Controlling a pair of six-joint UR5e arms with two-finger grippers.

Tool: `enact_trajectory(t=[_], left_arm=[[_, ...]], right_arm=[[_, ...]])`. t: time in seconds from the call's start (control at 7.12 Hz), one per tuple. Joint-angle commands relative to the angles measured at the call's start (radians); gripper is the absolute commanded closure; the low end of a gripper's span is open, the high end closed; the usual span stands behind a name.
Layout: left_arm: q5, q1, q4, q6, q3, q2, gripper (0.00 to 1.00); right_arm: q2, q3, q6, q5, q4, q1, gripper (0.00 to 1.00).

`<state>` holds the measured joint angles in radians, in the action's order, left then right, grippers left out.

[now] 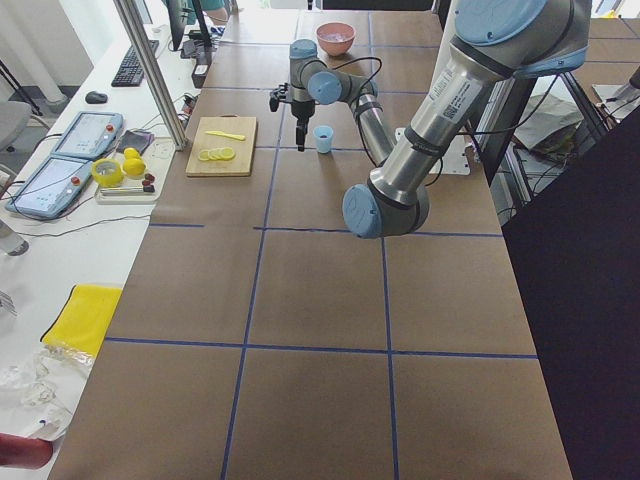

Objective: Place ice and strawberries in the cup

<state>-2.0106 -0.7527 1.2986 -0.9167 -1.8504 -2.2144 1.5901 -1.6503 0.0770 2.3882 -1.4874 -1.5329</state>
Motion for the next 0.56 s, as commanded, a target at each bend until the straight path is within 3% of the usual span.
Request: enact_trajectory(t=[0.0, 0.42], left_arm=[[-0.091, -0.159, -0.002, 0.222, -0.001, 0.092, 0.00], [-0.160, -0.382, -0.080, 0.611, 0.010, 0.217, 0.00]], right_arm=[[0.008, 0.006, 0.010, -0.001, 0.001, -0.012, 0.01], [0.011, 0.004, 0.017, 0.000, 0.001, -0.015, 0.01]])
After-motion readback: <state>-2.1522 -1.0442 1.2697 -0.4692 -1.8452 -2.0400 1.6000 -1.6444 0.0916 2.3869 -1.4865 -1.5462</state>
